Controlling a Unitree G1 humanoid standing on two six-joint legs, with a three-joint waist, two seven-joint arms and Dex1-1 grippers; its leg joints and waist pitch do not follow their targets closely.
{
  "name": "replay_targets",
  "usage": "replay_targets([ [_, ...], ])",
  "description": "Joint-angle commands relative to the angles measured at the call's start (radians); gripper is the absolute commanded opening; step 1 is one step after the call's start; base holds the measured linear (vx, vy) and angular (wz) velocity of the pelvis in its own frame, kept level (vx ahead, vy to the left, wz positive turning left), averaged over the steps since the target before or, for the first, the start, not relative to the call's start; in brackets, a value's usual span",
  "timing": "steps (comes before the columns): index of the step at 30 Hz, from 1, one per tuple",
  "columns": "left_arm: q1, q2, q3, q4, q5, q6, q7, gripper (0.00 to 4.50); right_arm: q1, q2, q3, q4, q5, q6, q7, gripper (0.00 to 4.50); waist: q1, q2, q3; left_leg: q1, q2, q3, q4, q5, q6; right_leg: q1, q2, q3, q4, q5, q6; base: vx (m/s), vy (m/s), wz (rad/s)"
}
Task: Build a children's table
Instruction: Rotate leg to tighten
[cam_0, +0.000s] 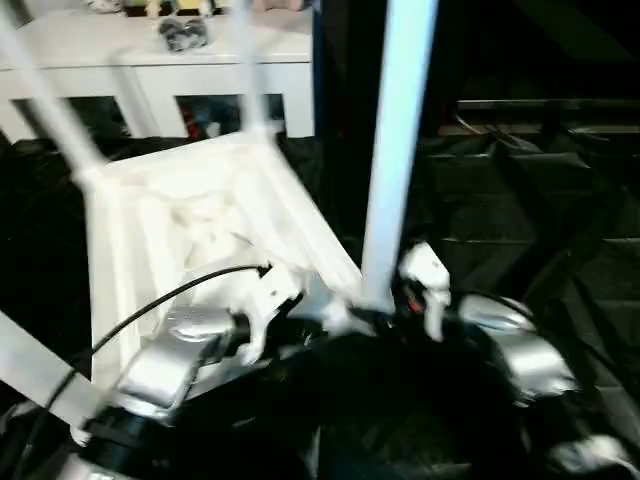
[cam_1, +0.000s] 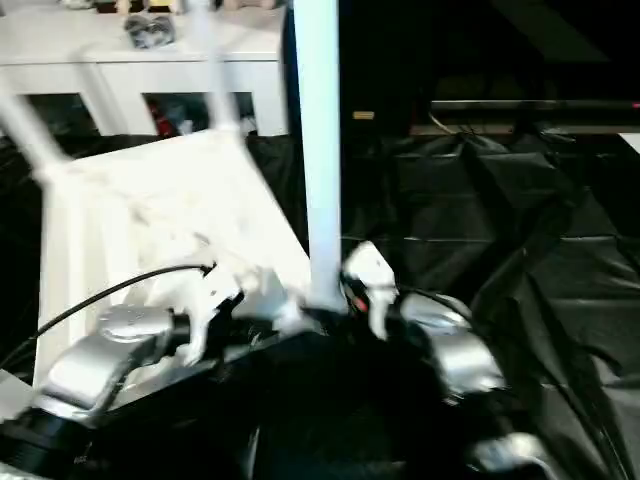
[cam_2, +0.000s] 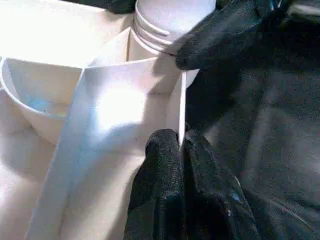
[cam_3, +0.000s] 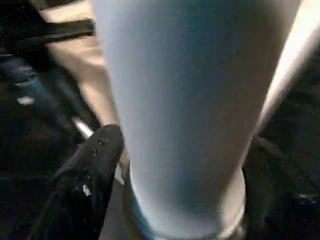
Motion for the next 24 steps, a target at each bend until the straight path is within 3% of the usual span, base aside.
replay_targets([
  [1,-0.029,-0.019,-0.015,-0.034,-0.059,-0.048,-0.044,0.0,0.016,0.017,0.094,-0.066,0.043,0.023,0.117,3.5,0.003,-0.008,-0.043,0.012,0.077,-0.03,-0.068,-0.186,0.093,0.036,-0.092,0.057,-0.081,-0.176,-0.216,0.0,0.0,0.0],
  [3,-0.03,-0.01,-0.015,-0.027,-0.059,-0.055,-0.055,0.0,0.023,0.011,0.095,-0.078,0.047,0.024,0.131,3.5,0.007,-0.007,-0.043,0.016,0.078,-0.028,-0.069,-0.2,0.081,0.032,-0.093,0.06,-0.082,-0.193,-0.216,0.0,0.0,0.0],
  [6,-0.031,0.016,-0.013,-0.008,-0.056,-0.073,-0.082,0.0,0.042,-0.006,0.101,-0.11,0.069,0.05,0.179,3.5,0.007,-0.008,-0.044,0.012,0.077,-0.031,-0.07,-0.192,0.068,0.037,-0.094,0.059,-0.08,-0.192,-0.209,0.0,0.0,0.0],
  [17,-0.011,0.032,-0.011,-0.018,-0.061,-0.082,-0.098,0.0,0.055,-0.004,0.1,-0.133,0.083,0.091,0.187,2.64,0.011,-0.007,-0.046,0.01,0.077,-0.031,-0.069,-0.178,0.065,0.037,-0.095,0.058,-0.076,-0.159,-0.216,0.0,0.0,0.0],
  [23,-0.013,0.007,-0.001,-0.012,-0.053,-0.088,-0.056,0.0,0.066,0.008,0.095,-0.14,0.075,0.108,0.162,2.58,0.012,-0.007,-0.046,0.01,0.077,-0.031,-0.069,-0.177,0.064,0.037,-0.096,0.058,-0.077,-0.168,-0.212,0.0,0.0,0.0],
  [24,-0.026,-0.034,0.012,0.004,-0.032,-0.09,0.019,0.0,0.061,0.046,0.084,-0.097,0.041,0.095,0.072,2.58,0.011,-0.008,-0.044,0.01,0.077,-0.031,-0.07,-0.184,0.059,0.037,-0.097,0.059,-0.079,-0.18,-0.21,0.0,0.0,0.0],
])
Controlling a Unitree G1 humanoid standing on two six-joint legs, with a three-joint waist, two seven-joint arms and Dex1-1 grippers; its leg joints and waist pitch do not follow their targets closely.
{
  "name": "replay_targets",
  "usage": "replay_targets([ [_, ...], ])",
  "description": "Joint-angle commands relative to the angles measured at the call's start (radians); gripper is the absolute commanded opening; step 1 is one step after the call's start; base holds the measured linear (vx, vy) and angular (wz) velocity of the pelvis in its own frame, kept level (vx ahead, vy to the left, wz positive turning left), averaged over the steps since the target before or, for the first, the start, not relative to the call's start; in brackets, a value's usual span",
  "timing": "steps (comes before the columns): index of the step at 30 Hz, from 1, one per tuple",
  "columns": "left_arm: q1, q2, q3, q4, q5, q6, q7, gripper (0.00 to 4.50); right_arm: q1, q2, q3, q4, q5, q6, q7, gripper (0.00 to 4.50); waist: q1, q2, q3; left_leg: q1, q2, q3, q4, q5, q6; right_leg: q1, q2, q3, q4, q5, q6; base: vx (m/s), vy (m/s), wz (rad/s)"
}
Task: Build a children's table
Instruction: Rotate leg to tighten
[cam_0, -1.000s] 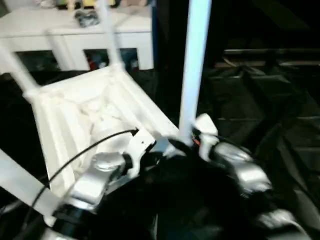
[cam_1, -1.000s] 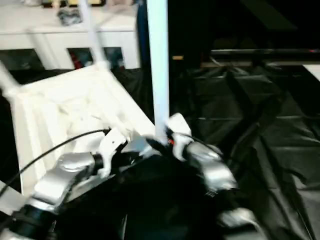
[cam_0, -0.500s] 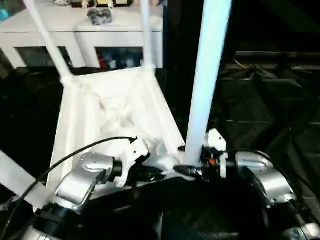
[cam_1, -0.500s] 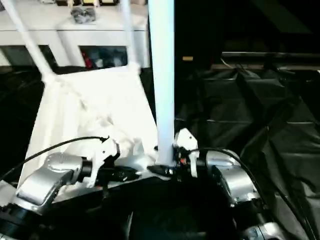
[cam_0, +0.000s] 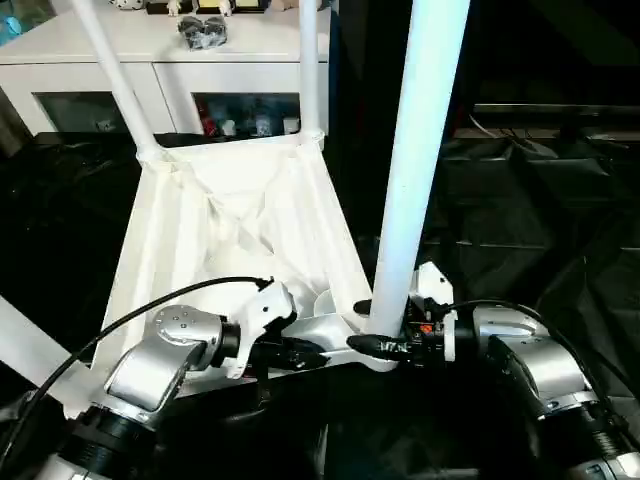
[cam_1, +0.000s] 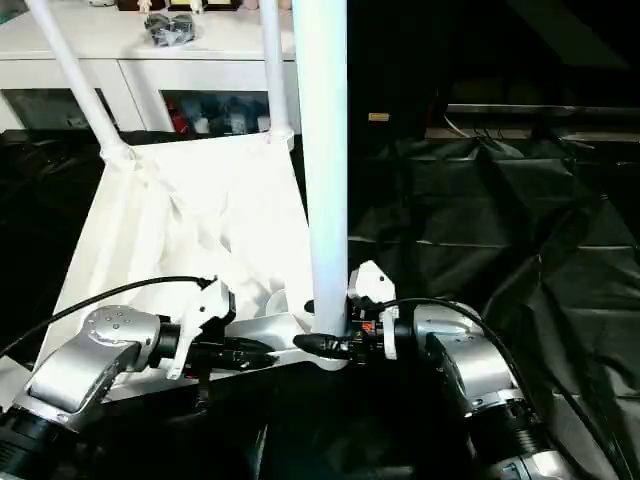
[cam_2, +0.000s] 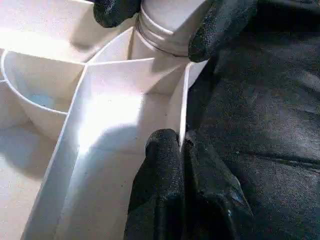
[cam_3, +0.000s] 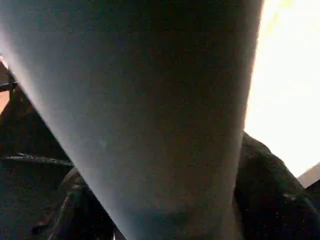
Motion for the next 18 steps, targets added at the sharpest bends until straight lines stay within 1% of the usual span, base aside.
replay_targets([
  [1,-0.036,-0.086,0.036,-0.004,-0.019,-0.027,0.13,0.0,0.013,0.081,0.069,0.008,-0.017,0.007,-0.044,2.58,-0.006,-0.01,-0.043,0.011,0.076,-0.032,-0.073,-0.187,0.055,0.036,-0.098,0.059,-0.081,-0.189,-0.208,0.0,0.0,0.0],
  [2,-0.042,-0.108,0.041,0.002,-0.003,-0.029,0.175,0.0,0.004,0.109,0.057,0.045,-0.038,0.008,-0.111,2.58,-0.007,-0.011,-0.041,0.01,0.074,-0.032,-0.074,-0.197,0.051,0.036,-0.098,0.059,-0.084,-0.209,-0.206,0.0,0.0,0.0],
  [3,-0.049,-0.131,0.046,0.01,0.008,-0.027,0.216,0.0,-0.006,0.132,0.049,0.081,-0.063,-0.007,-0.175,2.57,-0.011,-0.01,-0.04,0.013,0.073,-0.033,-0.076,-0.215,0.039,0.034,-0.099,0.058,-0.088,-0.251,-0.2,0.0,0.0,0.0],
  [4,-0.055,-0.153,0.048,0.014,0.016,-0.022,0.249,0.0,-0.019,0.159,0.04,0.121,-0.091,-0.021,-0.252,2.56,-0.016,-0.008,-0.039,0.014,0.073,-0.034,-0.077,-0.227,0.028,0.034,-0.1,0.059,-0.092,-0.286,-0.19,0.0,0.0,0.0],
  [5,-0.058,-0.166,0.049,0.017,0.019,-0.019,0.268,0.0,-0.027,0.174,0.035,0.143,-0.108,-0.029,-0.297,2.56,-0.023,-0.011,-0.037,0.009,0.069,-0.037,-0.08,-0.235,0.02,0.038,-0.1,0.056,-0.093,-0.317,-0.179,0.0,0.0,0.0],
  [6,-0.061,-0.179,0.05,0.019,0.025,-0.014,0.289,0.0,-0.036,0.191,0.026,0.163,-0.116,-0.023,-0.344,2.56,-0.026,-0.012,-0.039,0.007,0.069,-0.038,-0.08,-0.232,0.018,0.041,-0.1,0.055,-0.092,-0.323,-0.172,0.0,0.0,0.0],
  [7,-0.062,-0.186,0.05,0.021,0.028,-0.012,0.3,0.0,-0.041,0.2,0.021,0.173,-0.121,-0.02,-0.367,2.56,-0.032,-0.01,-0.038,0.006,0.069,-0.04,-0.082,-0.235,0.018,0.039,-0.099,0.055,-0.094,-0.343,-0.159,0.0,0.0,0.0],
  [8,-0.066,-0.21,0.047,0.025,0.037,-0.005,0.332,0.0,-0.058,0.233,0.007,0.21,-0.141,-0.013,-0.462,2.56,-0.034,-0.01,-0.038,0.008,0.068,-0.04,-0.081,-0.241,0.019,0.037,-0.099,0.055,-0.097,-0.355,-0.154,0.0,0.0,0.0],
  [9,-0.073,-0.236,0.047,0.036,0.049,0.001,0.373,0.0,-0.078,0.262,-0.007,0.25,-0.161,-0.005,-0.56,2.56,-0.042,-0.008,-0.037,0.012,0.067,-0.036,-0.079,-0.243,0.013,0.029,-0.096,0.058,-0.098,-0.353,-0.158,0.0,0.0,0.0],
  [10,-0.079,-0.257,0.047,0.044,0.057,0.005,0.402,0.0,-0.092,0.283,-0.014,0.28,-0.176,0.0,-0.626,2.56,-0.05,-0.007,-0.037,0.012,0.063,-0.039,-0.082,-0.255,0.002,0.032,-0.097,0.055,-0.1,-0.381,-0.156,0.0,0.0,0.0],
  [11,-0.085,-0.281,0.044,0.051,0.062,0.005,0.428,0.0,-0.099,0.296,-0.003,0.298,-0.192,-0.014,-0.65,2.56,-0.049,-0.007,-0.04,0.011,0.065,-0.04,-0.08,-0.256,0.005,0.034,-0.1,0.055,-0.101,-0.388,-0.146,0.0,0.0,0.0],
  [12,-0.087,-0.291,0.042,0.053,0.065,0.005,0.438,0.0,-0.101,0.3,0.004,0.304,-0.196,-0.022,-0.649,2.56,-0.049,-0.006,-0.04,0.011,0.066,-0.039,-0.079,-0.256,0.009,0.032,-0.099,0.056,-0.102,-0.378,-0.145,0.0,0.0,0.0],
  [13,-0.087,-0.309,0.032,0.047,0.069,0.007,0.446,0.0,-0.103,0.312,0.004,0.31,-0.2,-0.034,-0.647,2.56,-0.046,-0.007,-0.041,0.012,0.066,-0.036,-0.077,-0.246,0.021,0.03,-0.098,0.059,-0.102,-0.355,-0.145,0.0,0.0,0.0],
  [14,-0.086,-0.311,0.031,0.046,0.07,0.007,0.446,0.0,-0.103,0.313,0.003,0.311,-0.199,-0.035,-0.648,2.56,-0.045,-0.006,-0.042,0.01,0.065,-0.037,-0.076,-0.236,0.026,0.032,-0.099,0.06,-0.1,-0.336,-0.148,0.0,0.0,0.0],
  [15,-0.085,-0.316,0.029,0.042,0.071,0.008,0.448,0.0,-0.105,0.319,-0.007,0.313,-0.192,-0.034,-0.645,2.91,-0.044,-0.006,-0.045,0.005,0.065,-0.036,-0.076,-0.208,0.039,0.035,-0.097,0.059,-0.095,-0.29,-0.154,0.0,0.0,0.0],
  [16,-0.084,-0.32,0.028,0.039,0.072,0.008,0.449,0.0,-0.106,0.323,-0.012,0.315,-0.188,-0.033,-0.644,2.91,-0.043,-0.006,-0.045,0.003,0.065,-0.035,-0.075,-0.194,0.05,0.036,-0.096,0.059,-0.093,-0.266,-0.159,0.0,0.0,0.0],
  [17,-0.08,-0.322,0.021,0.033,0.072,0.006,0.443,0.0,-0.108,0.326,-0.027,0.315,-0.174,-0.027,-0.636,2.91,-0.042,-0.005,-0.045,0.004,0.066,-0.034,-0.074,-0.19,0.053,0.035,-0.097,0.058,-0.093,-0.26,-0.161,0.0,0.0,0.0],
  [18,-0.078,-0.323,0.017,0.03,0.073,0.005,0.441,0.0,-0.112,0.331,-0.038,0.322,-0.166,-0.027,-0.636,2.91,-0.041,-0.003,-0.047,0.003,0.066,-0.033,-0.072,-0.172,0.063,0.036,-0.096,0.058,-0.089,-0.227,-0.172,0.0,0.0,0.0],
])
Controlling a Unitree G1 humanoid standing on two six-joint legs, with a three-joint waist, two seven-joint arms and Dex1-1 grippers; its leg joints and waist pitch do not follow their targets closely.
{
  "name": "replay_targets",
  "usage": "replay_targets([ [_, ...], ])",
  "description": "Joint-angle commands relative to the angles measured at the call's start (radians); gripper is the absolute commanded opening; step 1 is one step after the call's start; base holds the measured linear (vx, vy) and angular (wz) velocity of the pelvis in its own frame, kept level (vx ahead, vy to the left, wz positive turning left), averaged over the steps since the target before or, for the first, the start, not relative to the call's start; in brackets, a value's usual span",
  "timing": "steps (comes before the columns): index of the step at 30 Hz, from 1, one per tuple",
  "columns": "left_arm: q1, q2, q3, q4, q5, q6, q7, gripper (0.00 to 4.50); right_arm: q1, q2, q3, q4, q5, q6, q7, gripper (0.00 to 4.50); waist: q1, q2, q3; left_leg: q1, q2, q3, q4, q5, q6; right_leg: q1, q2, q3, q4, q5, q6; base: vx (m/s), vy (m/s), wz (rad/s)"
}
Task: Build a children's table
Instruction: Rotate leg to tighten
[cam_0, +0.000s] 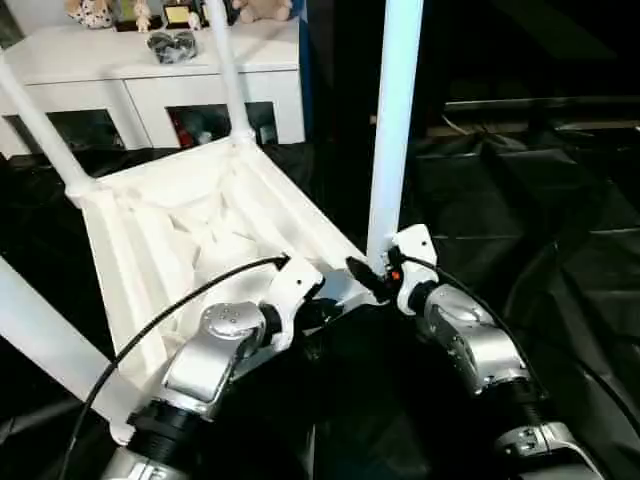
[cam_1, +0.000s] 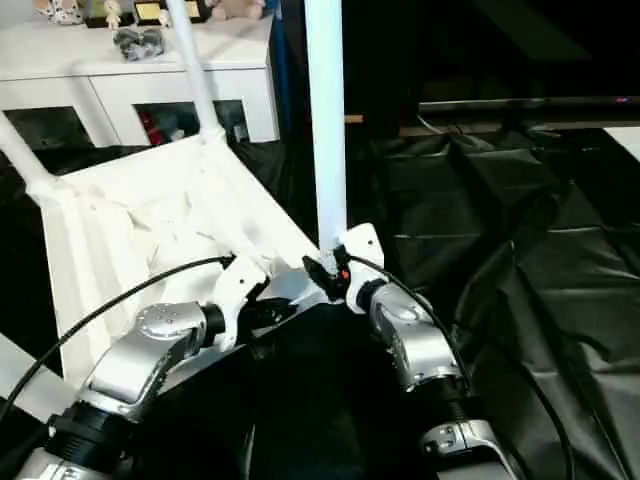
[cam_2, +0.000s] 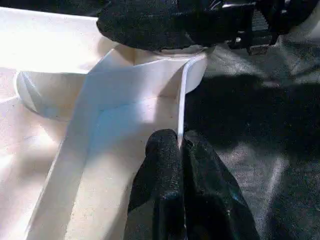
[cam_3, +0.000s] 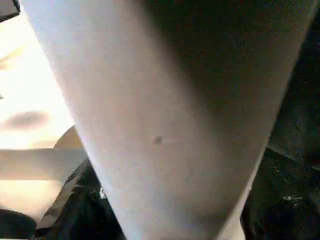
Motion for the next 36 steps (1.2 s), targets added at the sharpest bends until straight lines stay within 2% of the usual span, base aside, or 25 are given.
replay_targets([
  [1,-0.027,-0.069,-0.028,-0.052,-0.046,-0.04,0.01,0.0,0.027,0.068,0.084,0.066,-0.007,0.046,0.061,3.15,0.004,-0.021,-0.038,0.0,0.066,-0.032,-0.069,-0.17,0.066,0.036,-0.096,0.056,-0.089,-0.226,-0.174,0.0,0.0,0.0],
  [6,-0.023,-0.015,-0.023,-0.061,-0.063,-0.049,-0.063,0.0,0.024,0.013,0.102,0.037,0.016,-0.004,0.164,3.55,0.005,-0.017,-0.037,0.002,0.069,-0.034,-0.072,-0.213,0.06,0.035,-0.097,0.055,-0.094,-0.282,-0.165,0.0,0.0,0.0],
  [7,-0.023,-0.002,-0.025,-0.064,-0.069,-0.051,-0.084,0.0,0.028,-0.005,0.113,0.025,0.02,-0.019,0.206,3.55,0.004,-0.015,-0.037,0.002,0.07,-0.035,-0.072,-0.214,0.059,0.034,-0.096,0.056,-0.093,-0.271,-0.168,0.0,0.0,0.0],
  [9,-0.023,0.008,-0.026,-0.066,-0.073,-0.052,-0.098,0.0,0.031,-0.018,0.12,0.016,0.023,-0.03,0.238,3.55,0.005,-0.016,-0.037,0.002,0.07,-0.034,-0.071,-0.21,0.062,0.036,-0.096,0.057,-0.091,-0.242,-0.177,0.0,0.0,0.0],
  [10,-0.023,0.043,-0.027,-0.072,-0.087,-0.06,-0.152,0.0,0.053,-0.069,0.141,-0.039,0.043,-0.053,0.367,3.55,0.007,-0.014,-0.039,0.002,0.069,-0.033,-0.069,-0.201,0.068,0.038,-0.095,0.056,-0.089,-0.215,-0.182,0.0,0.0,0.0],
  [14,-0.023,0.085,-0.029,-0.079,-0.106,-0.064,-0.222,0.0,0.077,-0.128,0.161,-0.104,0.071,-0.06,0.494,3.55,0.015,-0.018,-0.039,0.001,0.07,-0.033,-0.066,-0.182,0.093,0.042,-0.094,0.054,-0.084,-0.174,-0.194,0.0,0.0,0.0],
  [15,-0.024,0.104,-0.03,-0.08,-0.114,-0.066,-0.254,0.0,0.087,-0.153,0.169,-0.131,0.086,-0.054,0.545,3.55,0.013,-0.016,-0.037,0.001,0.072,-0.032,-0.067,-0.18,0.097,0.037,-0.094,0.055,-0.084,-0.171,-0.204,0.0,0.0,0.0],
  [17,-0.024,0.116,-0.03,-0.081,-0.119,-0.068,-0.274,0.0,0.093,-0.169,0.174,-0.148,0.095,-0.05,0.576,3.55,0.016,-0.016,-0.037,0.004,0.074,-0.032,-0.068,-0.185,0.093,0.036,-0.093,0.055,-0.083,-0.179,-0.211,0.0,0.0,0.0],
  [19,-0.022,0.164,-0.03,-0.08,-0.134,-0.075,-0.345,0.0,0.112,-0.213,0.191,-0.182,0.112,-0.049,0.662,3.55,0.026,-0.014,-0.035,0.006,0.075,-0.031,-0.068,-0.195,0.093,0.035,-0.093,0.056,-0.086,-0.198,-0.21,0.0,0.0,0.0],
  [23,-0.021,0.202,-0.027,-0.072,-0.142,-0.082,-0.393,0.0,0.125,-0.251,0.208,-0.207,0.124,-0.047,0.738,3.55,0.04,-0.013,-0.036,0.01,0.076,-0.029,-0.066,-0.187,0.092,0.031,-0.092,0.056,-0.083,-0.189,-0.214,0.0,0.0,0.0],
  [24,-0.02,0.233,-0.023,-0.063,-0.153,-0.085,-0.431,0.0,0.131,-0.273,0.214,-0.232,0.143,-0.016,0.792,3.41,0.043,-0.012,-0.036,0.009,0.078,-0.029,-0.066,-0.181,0.09,0.033,-0.094,0.056,-0.08,-0.18,-0.219,0.0,0.0,0.0],
  [28,-0.017,0.243,-0.019,-0.063,-0.157,-0.088,-0.443,0.0,0.134,-0.277,0.214,-0.242,0.149,-0.005,0.807,3.14,0.047,-0.011,-0.037,0.007,0.08,-0.031,-0.067,-0.173,0.09,0.032,-0.093,0.055,-0.076,-0.156,-0.222,0.0,0.0,0.0],
  [29,-0.017,0.246,-0.019,-0.063,-0.159,-0.09,-0.449,0.0,0.134,-0.279,0.215,-0.246,0.153,0.004,0.816,3.07,0.046,-0.017,-0.037,0.007,0.079,-0.029,-0.066,-0.176,0.087,0.033,-0.095,0.056,-0.078,-0.161,-0.224,0.0,0.0,0.0],
  [33,-0.012,0.253,-0.021,-0.068,-0.168,-0.086,-0.458,0.0,0.136,-0.282,0.221,-0.255,0.161,0.021,0.829,2.7,0.053,-0.017,-0.037,0.006,0.078,-0.03,-0.065,-0.163,0.081,0.034,-0.096,0.056,-0.076,-0.17,-0.218,0.0,0.0,0.0],
  [36,-0.008,0.235,-0.016,-0.067,-0.163,-0.086,-0.426,0.0,0.14,-0.272,0.227,-0.252,0.157,0.025,0.823,2.65,0.053,-0.019,-0.038,0.004,0.077,-0.03,-0.064,-0.151,0.085,0.035,-0.097,0.056,-0.075,-0.157,-0.218,0.0,0.0,0.0],
])
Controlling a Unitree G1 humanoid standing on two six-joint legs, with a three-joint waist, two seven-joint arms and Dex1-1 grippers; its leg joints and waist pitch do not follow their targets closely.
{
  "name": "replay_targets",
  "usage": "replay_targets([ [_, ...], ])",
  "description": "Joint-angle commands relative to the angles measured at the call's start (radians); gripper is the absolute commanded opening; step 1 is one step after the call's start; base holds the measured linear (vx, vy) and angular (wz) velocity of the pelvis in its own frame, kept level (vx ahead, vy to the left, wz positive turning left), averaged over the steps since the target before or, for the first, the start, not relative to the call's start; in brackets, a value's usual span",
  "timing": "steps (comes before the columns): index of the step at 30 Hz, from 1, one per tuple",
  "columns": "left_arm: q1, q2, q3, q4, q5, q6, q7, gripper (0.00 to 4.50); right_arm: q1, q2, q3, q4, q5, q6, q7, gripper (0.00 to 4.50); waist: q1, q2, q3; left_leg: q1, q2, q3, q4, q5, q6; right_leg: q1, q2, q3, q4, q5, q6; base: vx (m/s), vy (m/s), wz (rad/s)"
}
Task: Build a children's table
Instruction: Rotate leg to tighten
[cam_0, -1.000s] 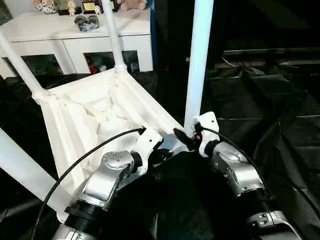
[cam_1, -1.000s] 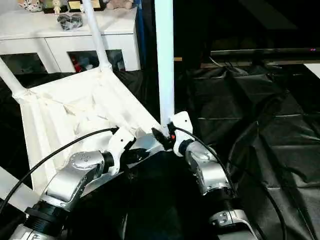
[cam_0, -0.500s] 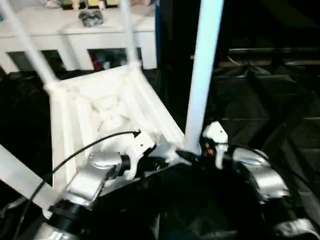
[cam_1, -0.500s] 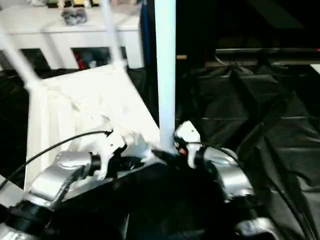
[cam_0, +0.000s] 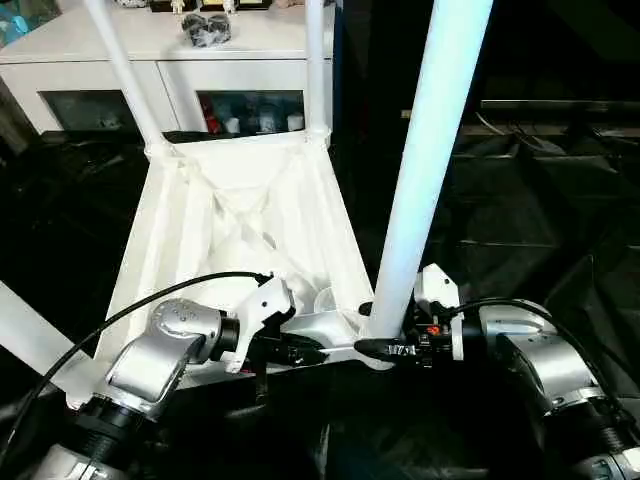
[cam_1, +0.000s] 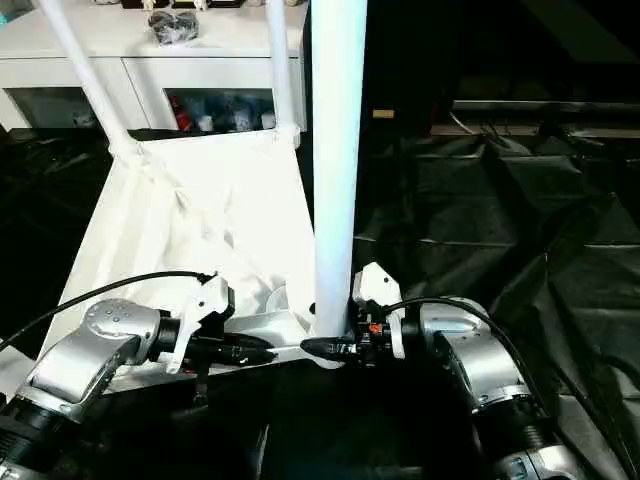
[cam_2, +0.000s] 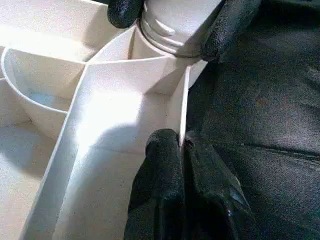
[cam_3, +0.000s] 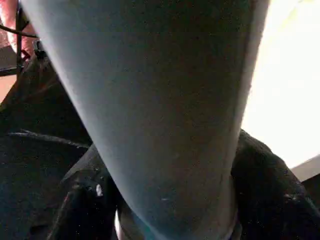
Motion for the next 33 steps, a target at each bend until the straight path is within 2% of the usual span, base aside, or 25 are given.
replay_targets([
  [1,-0.023,-0.03,0.028,-0.035,-0.036,-0.02,0.057,0.0,0.019,0.031,0.084,-0.029,0.02,0.016,0.053,2.63,-0.003,-0.014,-0.052,0.011,0.075,-0.03,-0.068,-0.149,0.085,0.038,-0.096,0.057,-0.075,-0.159,-0.217,0.0,0.0,0.0],
  [4,-0.029,-0.066,0.035,-0.03,-0.024,-0.012,0.119,0.0,0.014,0.078,0.061,0.015,-0.01,0.012,-0.054,2.61,-0.004,-0.014,-0.051,0.011,0.075,-0.03,-0.068,-0.153,0.082,0.037,-0.096,0.057,-0.076,-0.173,-0.214,0.0,0.0,0.0],
  [7,-0.038,-0.113,0.043,-0.035,-0.014,0.012,0.186,0.0,-0.006,0.135,0.034,0.089,-0.059,-0.001,-0.203,2.61,-0.013,-0.015,-0.048,0.012,0.074,-0.032,-0.073,-0.182,0.053,0.037,-0.098,0.057,-0.082,-0.229,-0.208,0.0,0.0,0.0],
  [12,-0.05,-0.199,0.051,-0.041,0.022,0.046,0.326,0.0,-0.047,0.235,-0.018,0.185,-0.112,0.065,-0.478,2.61,-0.045,-0.013,-0.044,0.01,0.068,-0.037,-0.079,-0.221,0.022,0.041,-0.098,0.055,-0.09,-0.299,-0.184,0.0,0.0,0.0],
  [13,-0.05,-0.203,0.05,-0.042,0.024,0.047,0.333,0.0,-0.049,0.24,-0.021,0.189,-0.113,0.067,-0.491,2.61,-0.049,-0.014,-0.044,0.009,0.067,-0.037,-0.078,-0.222,0.022,0.041,-0.098,0.055,-0.09,-0.3,-0.182,0.0,0.0,0.0],
  [14,-0.044,-0.233,0.045,-0.049,0.041,0.058,0.387,0.0,-0.058,0.278,-0.04,0.215,-0.126,0.083,-0.584,2.61,-0.049,-0.01,-0.045,0.012,0.068,-0.037,-0.078,-0.22,0.021,0.04,-0.099,0.057,-0.091,-0.298,-0.182,0.0,0.0,0.0],
  [15,-0.038,-0.248,0.042,-0.056,0.051,0.064,0.416,0.0,-0.059,0.296,-0.044,0.223,-0.136,0.091,-0.623,2.61,-0.057,-0.012,-0.043,0.009,0.067,-0.037,-0.079,-0.219,0.024,0.04,-0.096,0.056,-0.091,-0.29,-0.183,0.0,0.0,0.0],
  [17,-0.028,-0.263,0.035,-0.067,0.059,0.072,0.44,0.0,-0.06,0.315,-0.043,0.233,-0.148,0.081,-0.652,2.61,-0.058,-0.011,-0.046,0.01,0.066,-0.036,-0.077,-0.219,0.027,0.039,-0.096,0.057,-0.091,-0.287,-0.18,0.0,0.0,0.0],
  [19,-0.015,-0.275,0.024,-0.086,0.064,0.083,0.453,0.0,-0.056,0.326,-0.026,0.235,-0.164,0.049,-0.652,2.61,-0.058,-0.01,-0.049,0.008,0.068,-0.035,-0.074,-0.198,0.039,0.04,-0.096,0.058,-0.087,-0.241,-0.188,0.0,0.0,0.0],
  [21,-0.005,-0.276,0.015,-0.097,0.058,0.083,0.442,0.0,-0.053,0.328,-0.029,0.221,-0.146,0.051,-0.628,3.17,-0.059,-0.01,-0.049,0.006,0.067,-0.034,-0.074,-0.187,0.052,0.042,-0.095,0.057,-0.085,-0.213,-0.193,0.0,0.0,0.0],
  [25,-0.004,-0.261,0.009,-0.098,0.051,0.07,0.413,0.0,-0.061,0.314,-0.041,0.203,-0.124,0.056,-0.594,3.45,-0.059,-0.009,-0.048,0.007,0.068,-0.033,-0.073,-0.185,0.06,0.041,-0.094,0.057,-0.085,-0.196,-0.203,0.0,0.0,0.0],
  [26,-0.005,-0.254,0.01,-0.1,0.047,0.07,0.403,0.0,-0.065,0.304,-0.039,0.2,-0.129,0.045,-0.586,3.67,-0.059,-0.009,-0.049,0.008,0.068,-0.033,-0.073,-0.186,0.059,0.041,-0.094,0.057,-0.084,-0.195,-0.203,0.0,0.0,0.0],
  [29,-0.007,-0.236,0.011,-0.105,0.038,0.066,0.382,0.0,-0.068,0.278,-0.033,0.191,-0.129,0.022,-0.543,3.67,-0.057,-0.009,-0.05,0.008,0.069,-0.033,-0.072,-0.181,0.064,0.042,-0.095,0.057,-0.082,-0.18,-0.208,0.0,0.0,0.0],
  [33,0.004,-0.153,-0.004,-0.13,-0.007,0.046,0.233,0.0,-0.052,0.178,0.0,0.145,-0.114,-0.047,-0.35,3.67,-0.048,-0.01,-0.05,0.008,0.068,-0.031,-0.068,-0.165,0.084,0.042,-0.094,0.057,-0.078,-0.148,-0.217,0.0,0.0,0.0],
])
